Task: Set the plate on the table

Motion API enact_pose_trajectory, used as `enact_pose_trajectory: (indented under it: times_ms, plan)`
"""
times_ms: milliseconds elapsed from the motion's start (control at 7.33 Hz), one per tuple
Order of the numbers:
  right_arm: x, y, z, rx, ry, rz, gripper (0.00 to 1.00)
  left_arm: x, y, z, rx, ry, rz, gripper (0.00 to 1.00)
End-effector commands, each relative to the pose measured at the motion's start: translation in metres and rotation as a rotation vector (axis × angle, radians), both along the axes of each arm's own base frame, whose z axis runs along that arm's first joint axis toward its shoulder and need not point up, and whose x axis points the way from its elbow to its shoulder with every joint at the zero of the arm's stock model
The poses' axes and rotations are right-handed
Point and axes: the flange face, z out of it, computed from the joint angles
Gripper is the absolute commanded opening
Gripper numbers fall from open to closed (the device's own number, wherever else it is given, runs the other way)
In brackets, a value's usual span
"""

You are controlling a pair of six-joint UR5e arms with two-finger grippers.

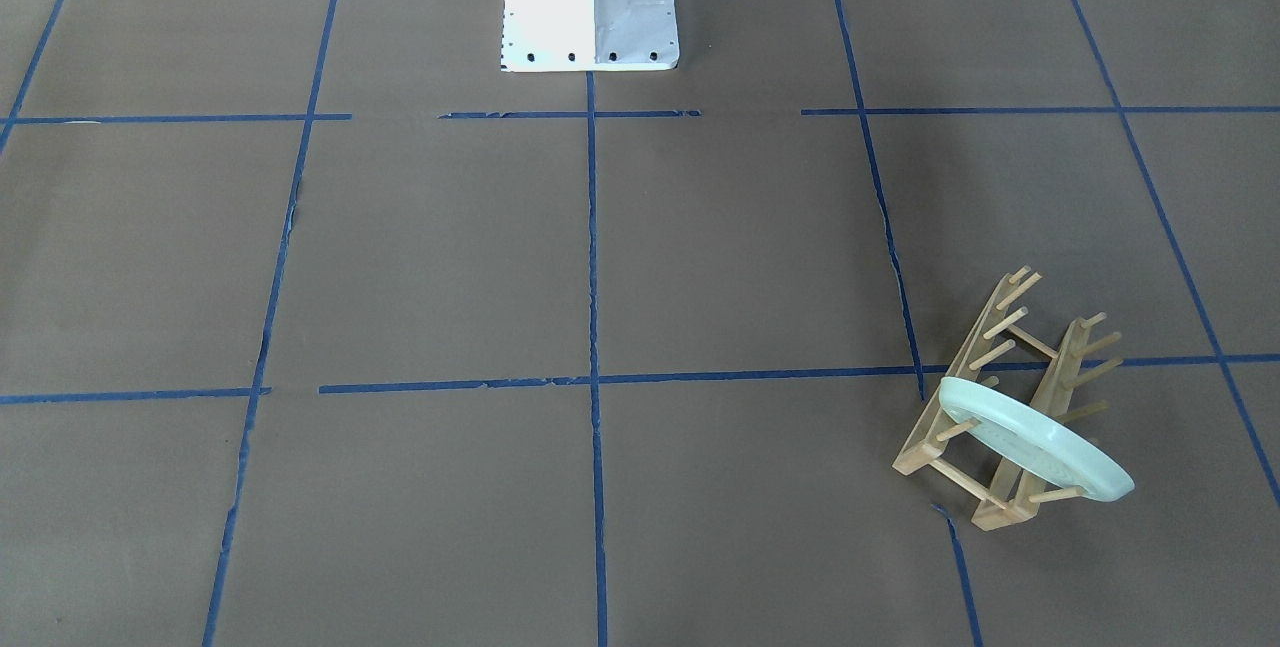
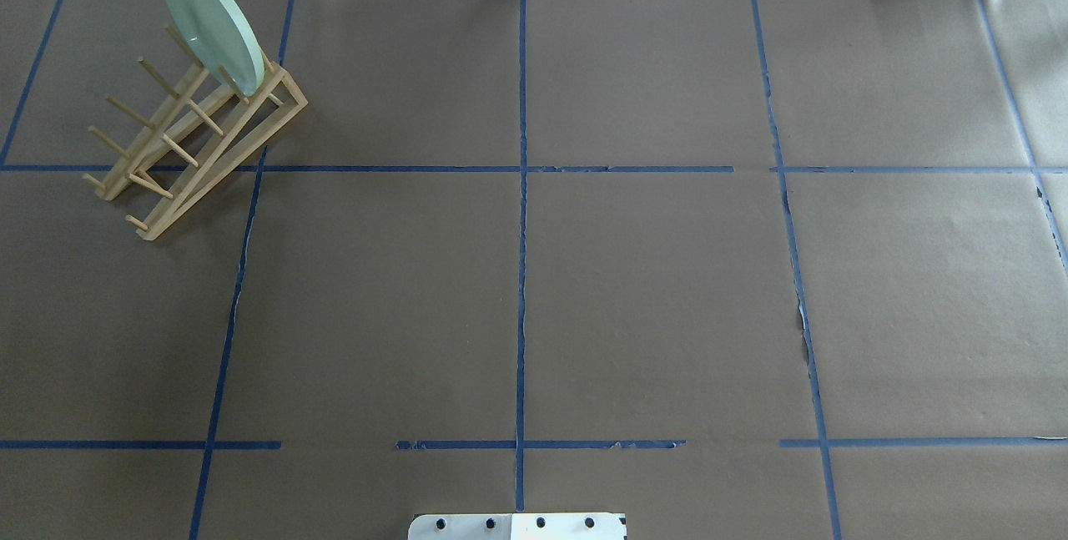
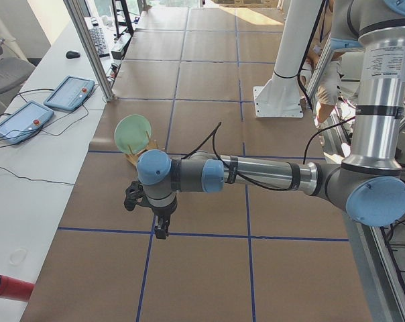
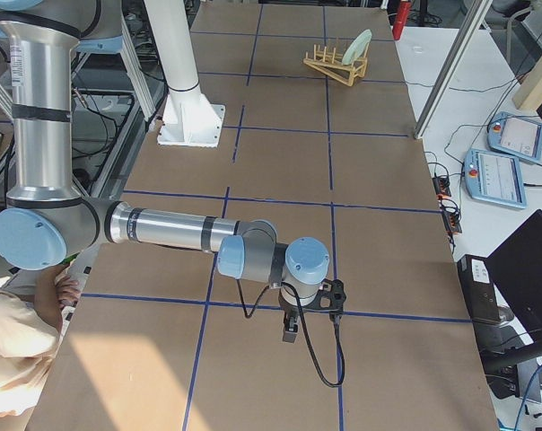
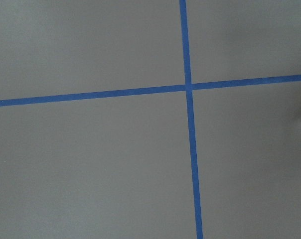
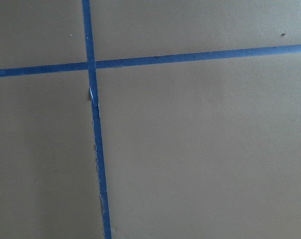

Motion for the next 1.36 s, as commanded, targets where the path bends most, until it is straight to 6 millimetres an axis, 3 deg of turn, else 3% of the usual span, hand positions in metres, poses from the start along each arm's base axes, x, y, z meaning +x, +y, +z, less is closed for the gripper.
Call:
enact_pose_trajectory:
  times_ms: [0,273,545,682,818,1091,1227]
  plan:
    - [0.000,0.000,0.000,0.000,0.000,0.000,1.00,0.000,-0.003,-0.014,0.031,-0.001,0.001,1.00]
    - [0.000,0.000,0.000,0.000,0.000,0.000,1.00,0.000,-0.010,-0.027,0.056,-0.011,-0.002,1.00]
    - [0.000,0.000,0.000,0.000,0.000,0.000,1.00,0.002,-0.055,-0.075,0.219,-0.013,0.000,1.00]
    - [0.000,0.000,0.000,0.000,0.000,0.000,1.00,0.003,-0.087,-0.076,0.325,-0.009,-0.011,1.00]
    - [0.000,0.000,0.000,0.000,0.000,0.000,1.00,0.007,-0.099,-0.067,0.288,0.042,-0.081,1.00]
    - [0.000,0.000,0.000,0.000,0.000,0.000,1.00,0.027,-0.098,-0.095,0.094,0.339,-0.301,1.00]
    - [0.000,0.000,0.000,0.000,0.000,0.000,1.00,0.035,-0.099,-0.115,0.046,0.401,-0.385,1.00]
